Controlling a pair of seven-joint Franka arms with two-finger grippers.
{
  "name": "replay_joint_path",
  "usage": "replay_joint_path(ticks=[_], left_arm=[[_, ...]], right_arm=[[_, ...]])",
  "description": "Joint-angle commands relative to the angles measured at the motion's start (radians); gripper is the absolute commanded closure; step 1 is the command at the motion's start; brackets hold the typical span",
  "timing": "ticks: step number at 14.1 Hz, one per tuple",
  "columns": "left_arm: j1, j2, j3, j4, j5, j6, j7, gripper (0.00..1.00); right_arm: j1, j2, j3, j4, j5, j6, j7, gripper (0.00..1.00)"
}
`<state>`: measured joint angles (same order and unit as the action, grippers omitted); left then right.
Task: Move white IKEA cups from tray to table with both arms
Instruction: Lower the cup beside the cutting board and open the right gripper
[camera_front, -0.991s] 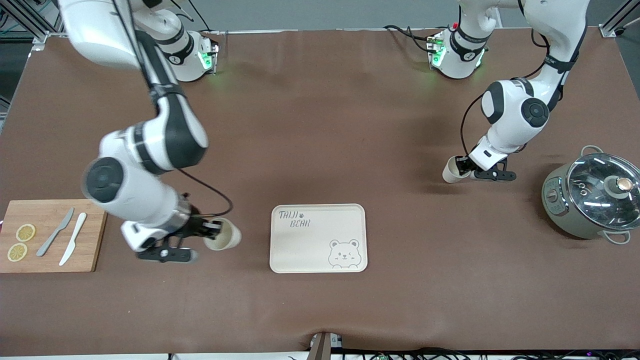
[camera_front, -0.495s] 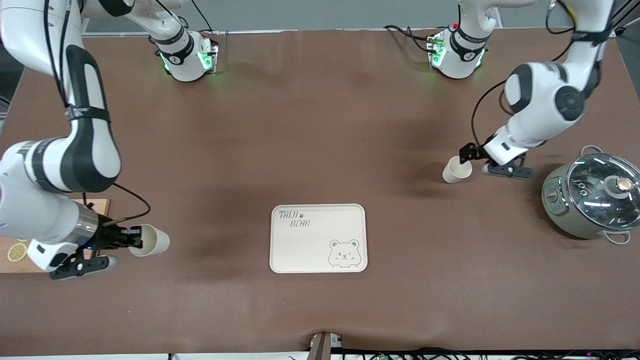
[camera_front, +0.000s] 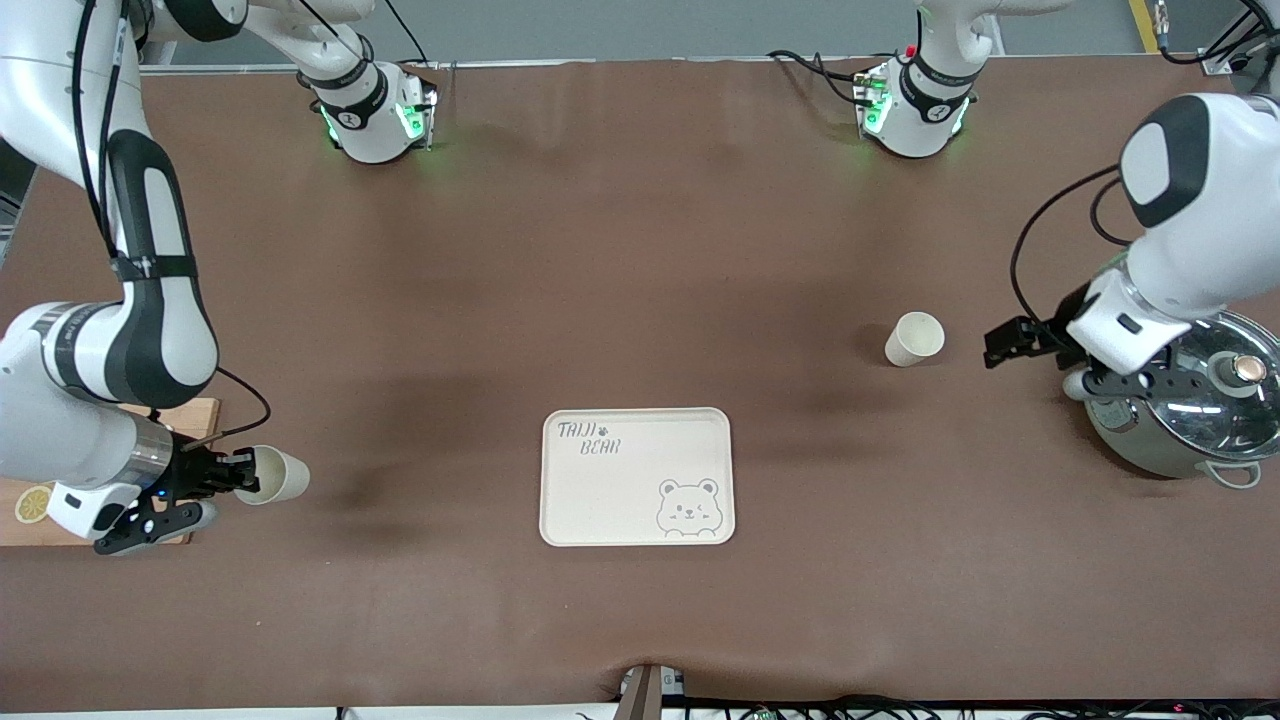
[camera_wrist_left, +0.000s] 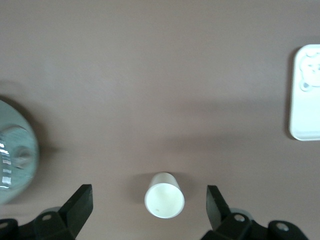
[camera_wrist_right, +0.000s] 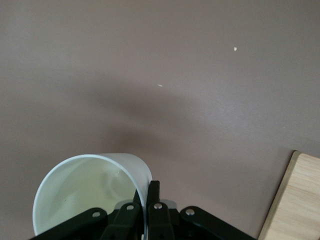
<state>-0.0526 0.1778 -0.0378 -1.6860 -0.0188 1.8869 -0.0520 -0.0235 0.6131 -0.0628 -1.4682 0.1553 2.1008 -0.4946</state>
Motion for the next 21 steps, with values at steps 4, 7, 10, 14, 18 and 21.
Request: replay_joint_path(ticks=[4,7,10,14,18,21], left_arm=[[-0.001,0.043,-0.007,0.275,0.092,-0.21,0.013,0.0],[0.002,-0.014,-0.02,0.275,0.079,-0.247,0.047,0.0],[0.025,-0.054,-0.039,0.272,0.051,-0.29,0.067,0.0],[0.025,-0.069,-0.034,0.266,0.048,-0.33,0.092,0.0],[0.03,-0.066,-0.03,0.264,0.045,-0.336,0.092,0.0],[0.03,-0.066,-0.025,0.267,0.004,-0.324,0.104,0.0]], right_arm=[[-0.038,-0.023,0.02,-0.216,0.02,0.24,-0.108,1.0],[-0.035,-0.015,0.023,-0.236,0.023,0.281,-0.108,1.0],[-0.033,-0.01,0.023,-0.238,0.023,0.281,-0.108,1.0],[-0.033,0.002,0.026,-0.238,0.024,0.281,-0.108,1.0],[-0.033,0.016,0.04,-0.238,0.049,0.281,-0.108,1.0],[-0.033,0.022,0.041,-0.238,0.049,0.281,-0.108,1.0]])
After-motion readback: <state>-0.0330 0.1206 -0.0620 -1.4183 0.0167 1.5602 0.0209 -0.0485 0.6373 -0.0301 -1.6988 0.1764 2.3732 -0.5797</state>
